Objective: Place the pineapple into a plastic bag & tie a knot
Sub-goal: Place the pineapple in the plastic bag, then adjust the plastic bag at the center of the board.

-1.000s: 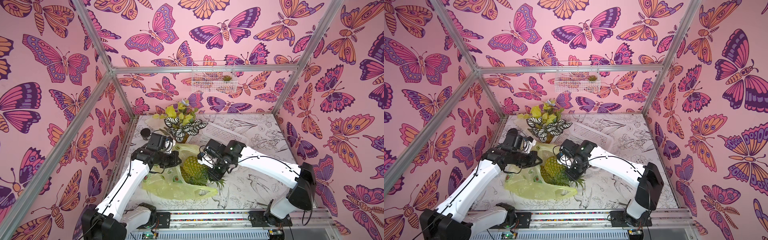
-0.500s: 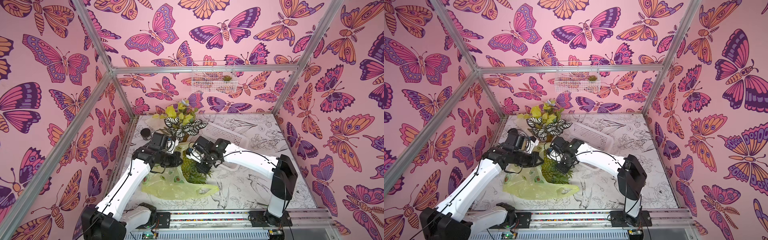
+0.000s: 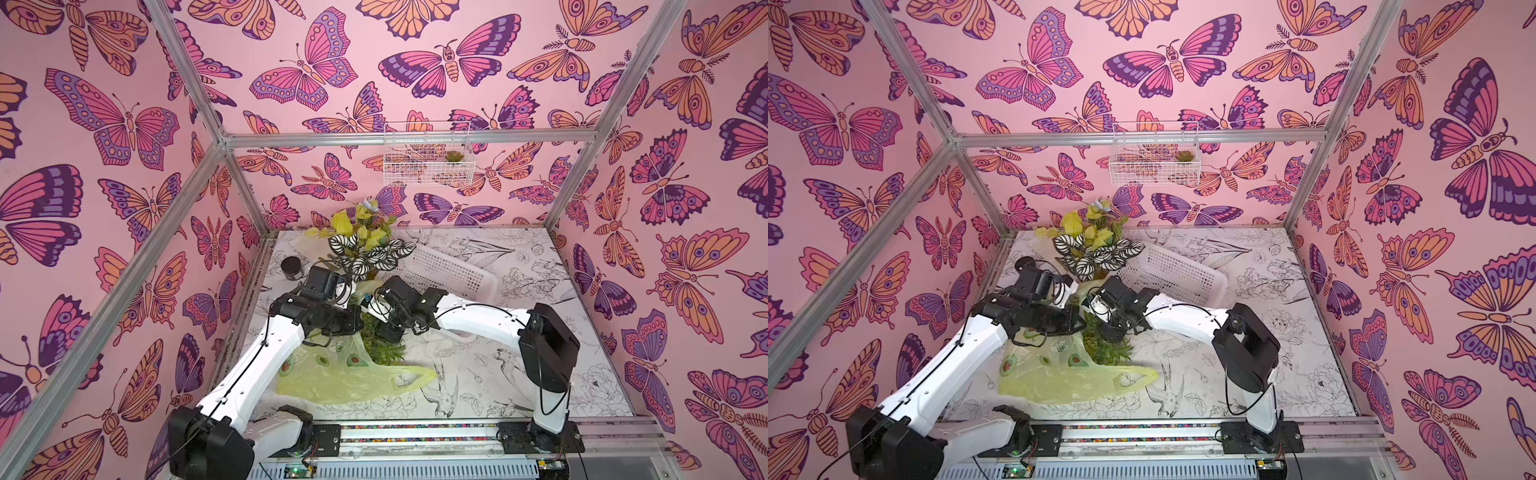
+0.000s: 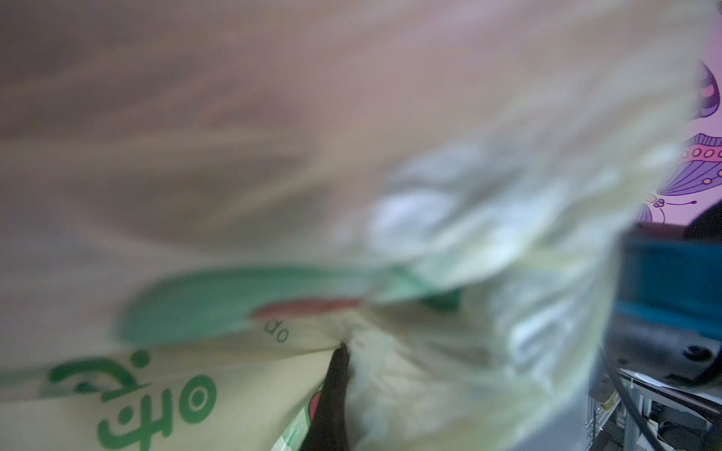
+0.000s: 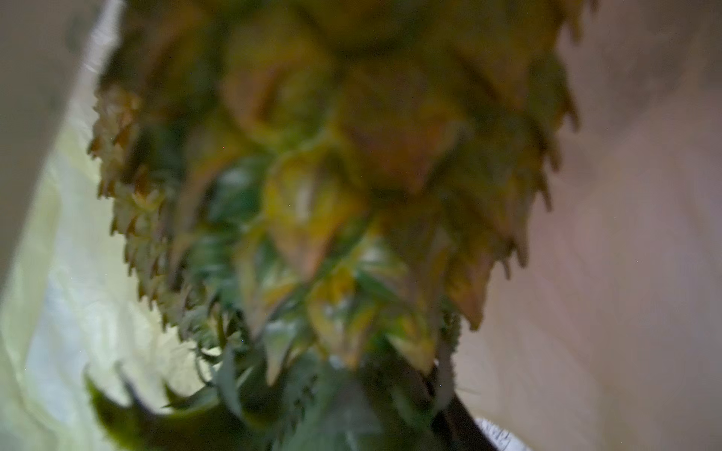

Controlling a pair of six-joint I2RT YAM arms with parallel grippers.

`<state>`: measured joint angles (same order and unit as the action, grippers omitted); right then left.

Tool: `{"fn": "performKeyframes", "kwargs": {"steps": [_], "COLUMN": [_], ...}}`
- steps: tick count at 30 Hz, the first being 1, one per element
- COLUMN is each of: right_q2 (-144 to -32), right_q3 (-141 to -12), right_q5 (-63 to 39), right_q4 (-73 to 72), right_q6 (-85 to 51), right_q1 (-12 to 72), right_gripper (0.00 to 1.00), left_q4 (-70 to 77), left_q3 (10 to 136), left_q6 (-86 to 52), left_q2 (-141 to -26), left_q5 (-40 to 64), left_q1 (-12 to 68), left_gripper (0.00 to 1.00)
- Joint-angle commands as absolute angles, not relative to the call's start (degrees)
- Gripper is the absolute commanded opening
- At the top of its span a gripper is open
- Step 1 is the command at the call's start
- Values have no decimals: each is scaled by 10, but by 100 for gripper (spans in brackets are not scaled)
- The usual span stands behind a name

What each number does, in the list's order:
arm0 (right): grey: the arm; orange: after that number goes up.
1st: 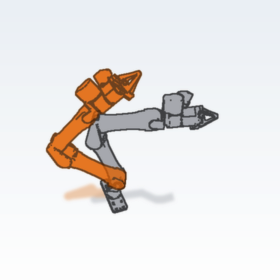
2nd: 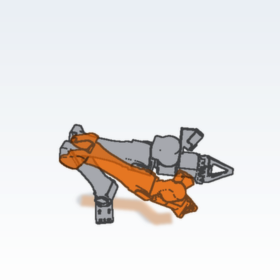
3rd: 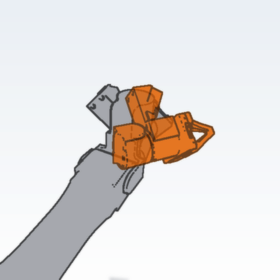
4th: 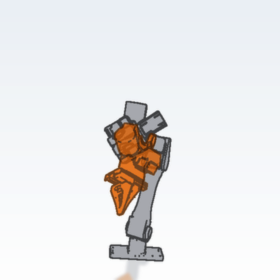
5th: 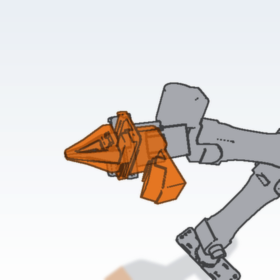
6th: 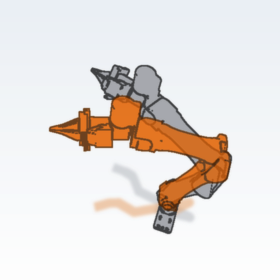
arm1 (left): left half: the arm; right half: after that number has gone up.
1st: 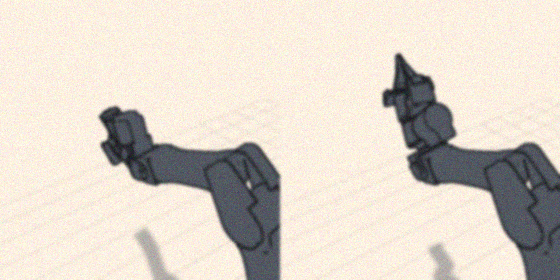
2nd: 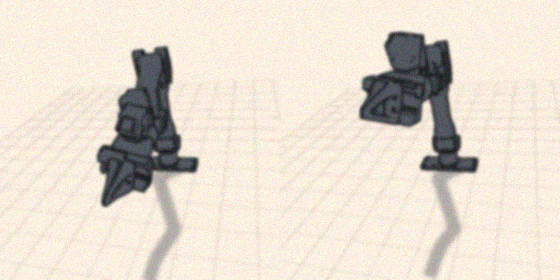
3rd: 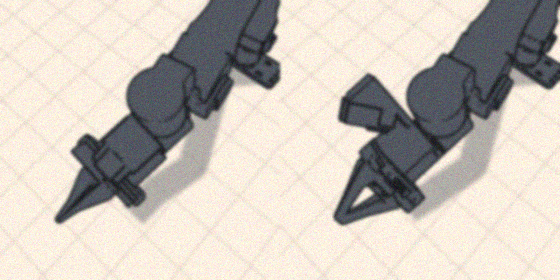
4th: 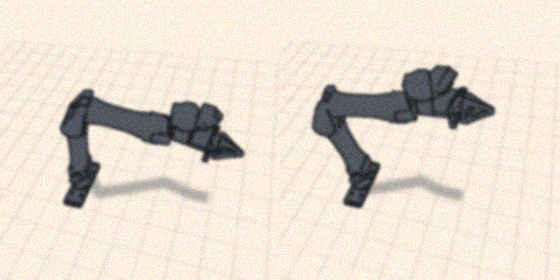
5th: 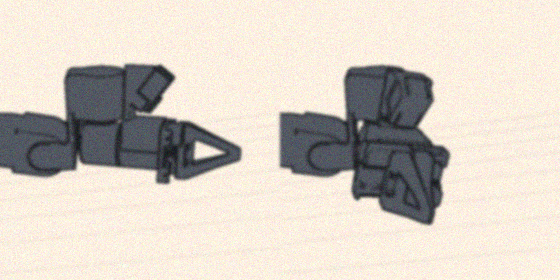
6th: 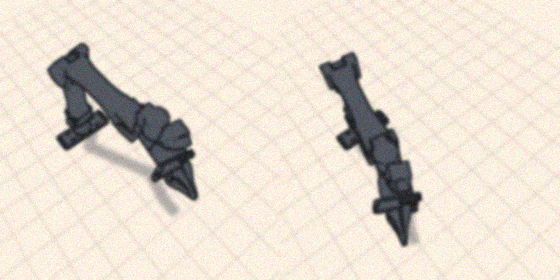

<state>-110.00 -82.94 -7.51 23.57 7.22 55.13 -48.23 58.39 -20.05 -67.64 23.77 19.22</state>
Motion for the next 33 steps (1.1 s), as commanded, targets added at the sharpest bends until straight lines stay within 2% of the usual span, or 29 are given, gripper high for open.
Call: {"fn": "performKeyframes", "kwargs": {"steps": [1, 6, 9, 13, 16, 17, 21, 24, 28, 31, 33], "right_q2": [-1104, -1061, -1010, -929, -853, -830, -764, -766, -830, -882, -896], "right_q3": [-815, -772, -743, -710, -684, -672, -618, -612, -648, -679, -688], "right_q5": [-54, -60, -75, -108, -134, -120, 41, 54, 8, -28, -40], "right_q4": [184, 197, 228, 306, 353, 354, 294, 259, 261, 265, 254], "right_q6": [78, 71, 69, 75, 68, 61, 23, -3, -6, -13, -16], "right_q1": [550, 546, 546, 542, 535, 533, 516, 489, 486, 486, 486], "right_gripper": [65, 79, 84, 86, 83, 81, 77, 80, 83, 80, 74], "left_q4": [-468, -458, -455, -453, -450, -450, -449, -448, -448, -447, -447], "left_q3": [570, 567, 563, 563, 560, 559, 556, 552, 548, 545, 545], "left_q6": [-207, -210, -207, -199, -193, -190, -187, -187, -184, -182, -180], "left_q2": [-681, -690, -695, -704, -709, -709, -708, -704, -700, -697, -697], "left_q5": [224, 214, 209, 208, 211, 212, 216, 218, 219, 217, 218], "left_q1": [198, 198, 198, 198, 198, 198, 198, 199, 199, 199, 199], "left_gripper": [0, 0, 0, 0, 0, 0, 0, 0, 0, 0, 0]}}
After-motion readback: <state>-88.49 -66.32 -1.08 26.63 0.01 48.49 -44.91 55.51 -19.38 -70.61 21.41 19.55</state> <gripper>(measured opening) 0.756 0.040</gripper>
